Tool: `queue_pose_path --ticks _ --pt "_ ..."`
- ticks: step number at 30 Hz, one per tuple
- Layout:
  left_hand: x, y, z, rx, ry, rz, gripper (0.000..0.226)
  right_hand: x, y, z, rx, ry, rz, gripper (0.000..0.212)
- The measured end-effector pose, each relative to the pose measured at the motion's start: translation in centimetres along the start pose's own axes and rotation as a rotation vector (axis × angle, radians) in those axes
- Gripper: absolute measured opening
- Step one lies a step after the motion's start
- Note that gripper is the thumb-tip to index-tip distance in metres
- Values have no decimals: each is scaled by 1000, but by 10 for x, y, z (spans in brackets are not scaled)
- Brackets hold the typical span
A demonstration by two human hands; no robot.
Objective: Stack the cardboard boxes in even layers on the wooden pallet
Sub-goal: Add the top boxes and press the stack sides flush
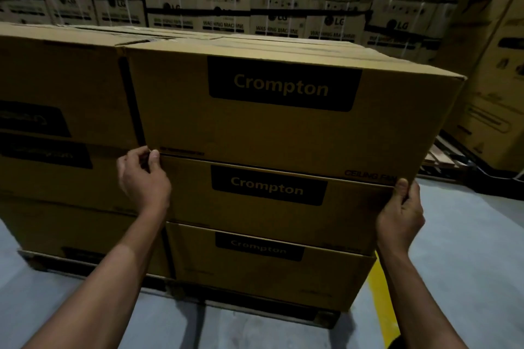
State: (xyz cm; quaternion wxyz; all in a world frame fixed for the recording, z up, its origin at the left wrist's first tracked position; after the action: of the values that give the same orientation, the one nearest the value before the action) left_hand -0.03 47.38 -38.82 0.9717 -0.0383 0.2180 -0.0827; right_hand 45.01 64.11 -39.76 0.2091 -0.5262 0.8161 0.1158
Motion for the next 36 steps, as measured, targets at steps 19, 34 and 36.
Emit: queue_pose_path --ticks 19,34,36 --pt "-2 -3 -1 -48 2 7 28 -6 -6 0 -17 -16 -23 44" --pt "-5 -14 -13 -44 75 -55 26 -2 -8 -4 18 -3 -25 40" --pt "4 -18 -28 19 74 -104 36 3 -6 0 30 29 -32 41"
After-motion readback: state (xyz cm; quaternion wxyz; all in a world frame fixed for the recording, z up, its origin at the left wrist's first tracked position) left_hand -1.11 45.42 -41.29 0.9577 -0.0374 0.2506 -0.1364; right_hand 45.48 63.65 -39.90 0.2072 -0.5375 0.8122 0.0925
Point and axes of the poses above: each hand's wrist, its own x-axis away from the middle knuckle, its own y-axis out of the palm, z = x × y, the point moved 4 cm from there along -x, towards the middle knuckle, and after that the axes turned 2 degrees about y, right-handed, at the moved point
